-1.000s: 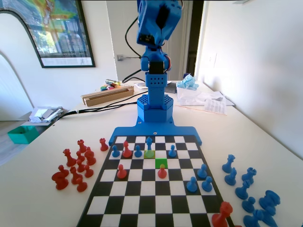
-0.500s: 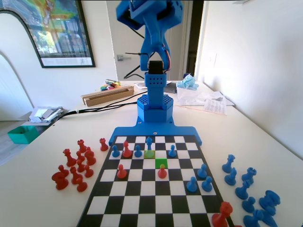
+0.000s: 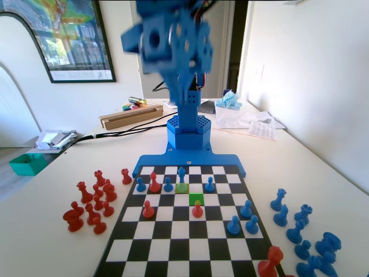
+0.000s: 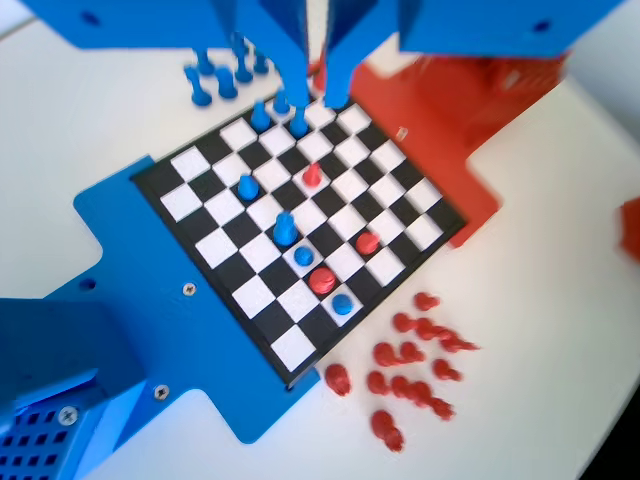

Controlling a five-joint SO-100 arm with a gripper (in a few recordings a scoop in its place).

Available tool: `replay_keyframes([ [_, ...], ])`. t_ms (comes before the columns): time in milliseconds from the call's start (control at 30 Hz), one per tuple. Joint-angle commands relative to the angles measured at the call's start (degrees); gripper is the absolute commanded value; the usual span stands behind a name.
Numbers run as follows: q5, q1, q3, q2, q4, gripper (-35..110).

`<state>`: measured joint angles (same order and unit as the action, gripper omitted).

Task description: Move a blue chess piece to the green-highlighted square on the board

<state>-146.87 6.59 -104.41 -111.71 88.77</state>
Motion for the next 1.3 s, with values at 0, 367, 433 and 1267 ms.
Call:
replay_keyframes([
  [0,0.00,1.41,-1.14,2.29,-2.29,9],
  [367,2.64,0.70,-3.25,10.72,-7.91,11],
  [433,2.99,0.79,-3.96,12.04,-10.02,12],
  [1267,4.83,-0.88,-17.40,19.16,-28.92,12],
])
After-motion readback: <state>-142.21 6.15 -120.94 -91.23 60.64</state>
